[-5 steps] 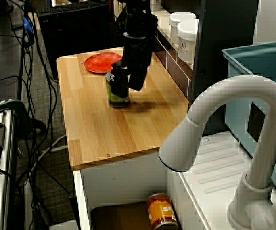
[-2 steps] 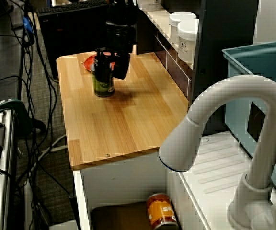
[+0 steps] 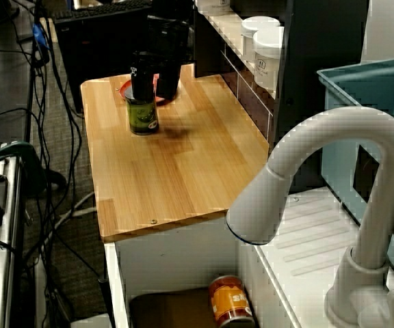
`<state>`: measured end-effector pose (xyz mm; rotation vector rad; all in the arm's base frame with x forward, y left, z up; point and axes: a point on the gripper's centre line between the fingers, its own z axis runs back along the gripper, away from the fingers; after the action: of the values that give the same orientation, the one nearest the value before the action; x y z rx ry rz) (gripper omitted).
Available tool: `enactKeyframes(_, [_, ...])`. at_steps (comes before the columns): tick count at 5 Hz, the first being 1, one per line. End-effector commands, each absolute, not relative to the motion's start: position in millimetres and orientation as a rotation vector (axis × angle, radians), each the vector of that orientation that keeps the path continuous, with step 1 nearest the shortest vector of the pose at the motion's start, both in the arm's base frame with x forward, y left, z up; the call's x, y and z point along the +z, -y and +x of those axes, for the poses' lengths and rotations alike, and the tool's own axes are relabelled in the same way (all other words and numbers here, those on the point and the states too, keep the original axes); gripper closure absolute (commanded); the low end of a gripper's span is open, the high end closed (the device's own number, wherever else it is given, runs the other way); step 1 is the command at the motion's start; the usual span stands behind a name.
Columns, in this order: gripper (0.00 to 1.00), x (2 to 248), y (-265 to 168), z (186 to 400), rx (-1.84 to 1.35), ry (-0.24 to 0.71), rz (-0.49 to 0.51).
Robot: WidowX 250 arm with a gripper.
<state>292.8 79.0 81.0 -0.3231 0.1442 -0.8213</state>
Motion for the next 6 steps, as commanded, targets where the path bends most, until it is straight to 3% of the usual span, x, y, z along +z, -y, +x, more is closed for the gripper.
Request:
enactKeyframes(1, [0.00, 128, -81, 301, -0.773, -0.083, -0.308])
enactKeyframes(3, [0.00, 138, -117, 286, -0.602, -0.083, -0.250])
enactKeyframes(6, [0.00, 125, -178, 254, -0.201, -0.062, -0.176])
